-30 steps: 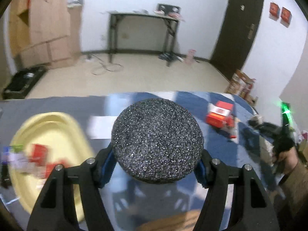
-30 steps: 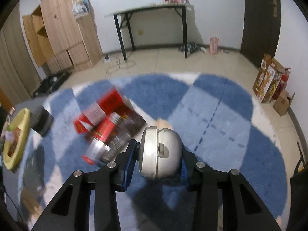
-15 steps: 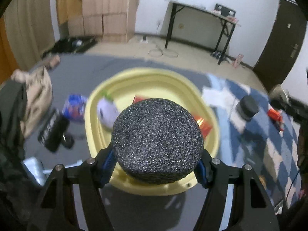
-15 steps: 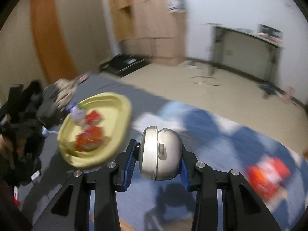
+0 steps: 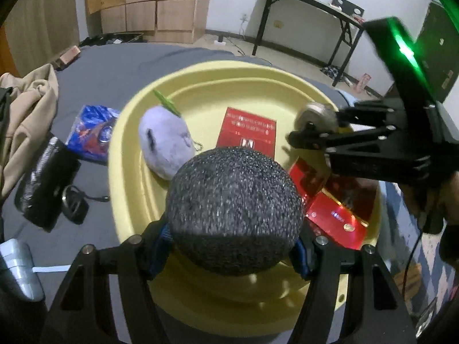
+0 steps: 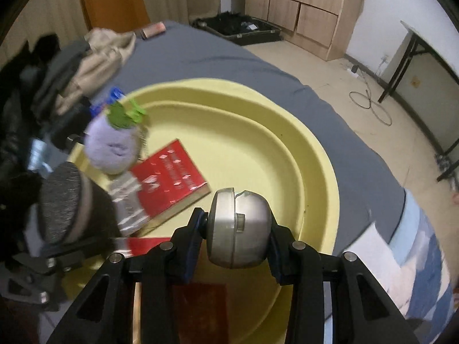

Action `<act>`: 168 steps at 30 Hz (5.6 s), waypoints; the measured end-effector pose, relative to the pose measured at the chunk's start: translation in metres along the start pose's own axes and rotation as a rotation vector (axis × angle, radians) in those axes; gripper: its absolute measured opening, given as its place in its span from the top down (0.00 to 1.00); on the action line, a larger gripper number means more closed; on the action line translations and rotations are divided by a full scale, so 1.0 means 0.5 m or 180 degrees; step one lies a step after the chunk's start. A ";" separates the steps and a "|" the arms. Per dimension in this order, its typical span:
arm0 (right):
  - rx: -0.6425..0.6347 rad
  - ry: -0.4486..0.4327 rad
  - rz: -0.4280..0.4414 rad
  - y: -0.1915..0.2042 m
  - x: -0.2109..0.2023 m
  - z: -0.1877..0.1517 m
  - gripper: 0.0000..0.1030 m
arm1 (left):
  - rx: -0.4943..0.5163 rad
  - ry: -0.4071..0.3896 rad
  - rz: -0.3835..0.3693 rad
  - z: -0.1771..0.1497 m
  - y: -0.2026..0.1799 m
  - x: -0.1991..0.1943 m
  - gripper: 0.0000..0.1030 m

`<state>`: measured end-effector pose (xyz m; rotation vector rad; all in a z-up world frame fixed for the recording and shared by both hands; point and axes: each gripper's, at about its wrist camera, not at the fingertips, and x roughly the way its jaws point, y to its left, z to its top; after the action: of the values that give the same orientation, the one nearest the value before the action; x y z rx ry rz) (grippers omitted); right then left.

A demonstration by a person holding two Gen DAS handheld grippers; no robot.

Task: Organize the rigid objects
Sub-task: 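Carry the sponge pad and silver gadget to the yellow tray and release, then grasp the second black sponge pad with the left tool while the right tool grasps the red lighter, then carry the sponge pad and red lighter over the yellow tray and release, then grasp the red Double Happiness box with the left tool while the right tool grasps the Huang Shan box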

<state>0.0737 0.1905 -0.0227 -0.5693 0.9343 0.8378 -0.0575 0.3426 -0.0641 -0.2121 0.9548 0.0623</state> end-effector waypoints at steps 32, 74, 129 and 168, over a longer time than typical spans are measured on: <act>0.2808 -0.0583 -0.0884 -0.489 -0.524 -0.779 0.11 | 0.0980 -0.0224 -0.0744 0.156 -0.547 -0.035 0.00; 0.1592 -0.0950 0.0158 -0.316 -0.492 -0.596 0.80 | 0.0402 -0.0388 0.0128 0.080 -0.143 -0.182 0.39; 0.1487 -0.1032 -0.0636 -0.509 -0.414 -0.759 0.00 | 0.1688 0.0233 -0.1248 0.147 -0.877 0.068 0.00; 0.0849 -0.0667 -0.0572 -0.597 -0.315 -0.739 0.00 | 0.0810 0.0384 -0.0742 0.155 -0.682 0.117 0.00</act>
<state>0.0966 -0.3091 -0.0456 -0.3213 0.7744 0.5866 0.0882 0.0227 -0.0165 -0.0913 1.0419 -0.2879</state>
